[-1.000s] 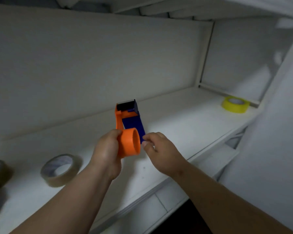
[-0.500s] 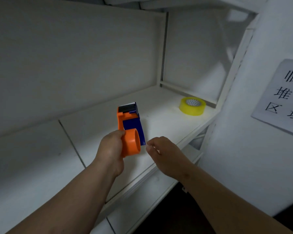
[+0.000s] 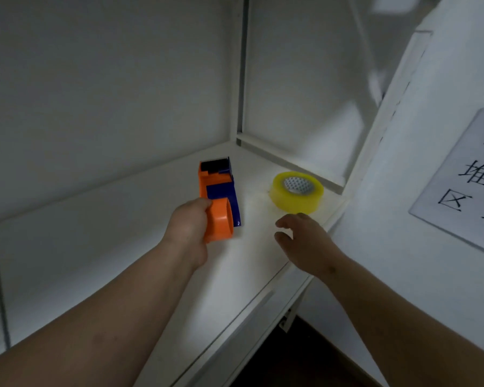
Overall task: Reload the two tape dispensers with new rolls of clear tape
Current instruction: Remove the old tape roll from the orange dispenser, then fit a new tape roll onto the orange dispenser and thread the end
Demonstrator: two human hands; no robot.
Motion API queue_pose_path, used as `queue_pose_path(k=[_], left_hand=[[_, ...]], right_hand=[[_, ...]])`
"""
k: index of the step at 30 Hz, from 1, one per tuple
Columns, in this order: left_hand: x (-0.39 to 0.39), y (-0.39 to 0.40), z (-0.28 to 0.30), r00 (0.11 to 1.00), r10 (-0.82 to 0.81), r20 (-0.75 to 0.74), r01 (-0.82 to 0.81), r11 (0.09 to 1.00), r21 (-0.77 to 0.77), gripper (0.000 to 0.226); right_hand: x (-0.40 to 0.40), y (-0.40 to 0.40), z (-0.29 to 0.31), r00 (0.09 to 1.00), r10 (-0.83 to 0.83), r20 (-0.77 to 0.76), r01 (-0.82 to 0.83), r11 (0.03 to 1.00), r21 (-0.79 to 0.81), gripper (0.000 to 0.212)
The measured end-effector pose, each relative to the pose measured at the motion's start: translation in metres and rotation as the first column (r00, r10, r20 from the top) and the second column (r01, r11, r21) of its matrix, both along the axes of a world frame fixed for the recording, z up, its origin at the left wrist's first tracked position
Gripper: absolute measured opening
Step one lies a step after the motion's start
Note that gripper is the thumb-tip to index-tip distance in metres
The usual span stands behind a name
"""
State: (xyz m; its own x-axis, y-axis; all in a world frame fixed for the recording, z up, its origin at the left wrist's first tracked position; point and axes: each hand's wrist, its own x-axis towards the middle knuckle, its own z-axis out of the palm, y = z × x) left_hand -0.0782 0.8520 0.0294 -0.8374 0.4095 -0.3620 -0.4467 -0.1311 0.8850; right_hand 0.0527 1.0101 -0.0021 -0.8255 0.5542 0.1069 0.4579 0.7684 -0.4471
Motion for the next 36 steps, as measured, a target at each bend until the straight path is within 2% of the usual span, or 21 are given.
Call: queue_pose_path(k=[4,10,18,22,24,28,30,31,33,36], left_hand=[[-0.012,0.03,-0.006,0.999,0.04,-0.023,-0.041,0.999,-0.016,0.012],[-0.017,0.075,-0.009,0.984,0.175,-0.035,-0.176,0.984,-0.025,0.013],[-0.012,0.106,-0.013,0.953,0.303,-0.012,-0.303,0.953,-0.021,0.013],[-0.02,0.105,-0.015,0.944,0.329,-0.03,-0.33,0.943,-0.034,0.013],[-0.026,0.101,-0.014,0.94,0.34,-0.035,-0.341,0.939,-0.039,0.013],[-0.041,0.089,-0.011,0.942,0.334,-0.043,-0.335,0.942,-0.028,0.012],[-0.047,0.083,-0.008,0.948,0.316,-0.035,-0.317,0.948,-0.013,0.01],[-0.05,0.079,-0.007,0.951,0.306,-0.031,-0.307,0.952,-0.008,0.01],[-0.054,0.07,-0.007,0.954,0.298,-0.025,-0.298,0.955,0.007,0.009],[-0.055,0.055,-0.007,0.956,0.293,-0.018,-0.292,0.955,0.049,0.01]], right_hand=[[-0.025,0.05,-0.007,0.999,-0.023,0.031,0.02,0.994,0.112,0.037],[-0.051,0.124,-0.019,0.997,0.006,0.08,-0.03,0.953,0.301,0.055],[-0.081,0.167,-0.026,0.942,0.105,0.318,-0.205,0.931,0.301,0.069],[-0.09,0.164,-0.026,0.914,0.139,0.381,-0.268,0.912,0.311,0.059],[-0.093,0.158,-0.024,0.926,0.12,0.358,-0.231,0.93,0.286,0.055],[-0.099,0.142,-0.012,0.97,0.071,0.231,-0.111,0.98,0.166,0.056],[-0.104,0.129,0.001,0.991,0.065,0.117,-0.061,0.997,-0.038,0.056],[-0.106,0.121,0.008,0.997,0.069,0.016,-0.065,0.98,-0.187,0.049],[-0.106,0.102,0.022,0.979,0.081,-0.185,-0.157,0.88,-0.448,0.028],[-0.101,0.074,0.035,0.939,0.084,-0.333,-0.289,0.719,-0.633,0.012]])
